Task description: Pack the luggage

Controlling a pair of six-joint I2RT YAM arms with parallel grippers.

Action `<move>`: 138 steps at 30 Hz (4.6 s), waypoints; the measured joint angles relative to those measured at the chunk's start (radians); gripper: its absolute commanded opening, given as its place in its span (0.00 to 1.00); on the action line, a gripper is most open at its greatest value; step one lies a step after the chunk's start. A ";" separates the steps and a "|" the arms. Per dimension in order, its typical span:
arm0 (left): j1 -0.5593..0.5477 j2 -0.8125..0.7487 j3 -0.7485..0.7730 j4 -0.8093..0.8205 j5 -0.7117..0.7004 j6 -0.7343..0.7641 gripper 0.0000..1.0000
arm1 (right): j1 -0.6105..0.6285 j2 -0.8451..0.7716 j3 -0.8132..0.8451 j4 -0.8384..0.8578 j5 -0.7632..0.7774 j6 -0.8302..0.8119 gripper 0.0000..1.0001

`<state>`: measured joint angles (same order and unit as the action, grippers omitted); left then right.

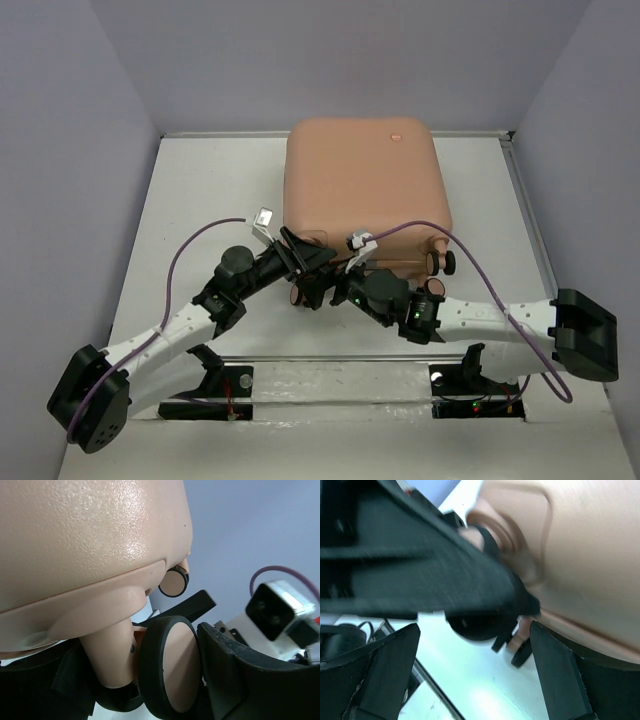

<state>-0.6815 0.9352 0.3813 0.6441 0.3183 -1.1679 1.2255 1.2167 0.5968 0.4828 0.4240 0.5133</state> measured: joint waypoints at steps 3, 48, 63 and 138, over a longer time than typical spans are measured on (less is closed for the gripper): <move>0.003 0.004 -0.006 0.022 0.003 0.010 0.80 | -0.003 0.056 0.095 -0.065 0.023 -0.057 0.93; 0.108 -0.204 -0.087 -0.136 -0.040 0.084 0.67 | -0.059 -0.072 0.058 -0.192 -0.028 0.098 0.98; 0.192 -0.276 -0.099 -0.224 -0.077 0.137 0.35 | -0.092 -0.089 0.098 -0.160 -0.155 0.034 1.00; 0.082 0.096 -0.023 -0.118 -0.268 0.632 0.32 | -0.177 0.170 0.291 -0.152 -0.081 0.130 0.07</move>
<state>-0.5991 1.0313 0.3584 0.5262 0.0502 -0.5362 1.0485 1.3869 0.8879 0.3305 0.3428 0.6430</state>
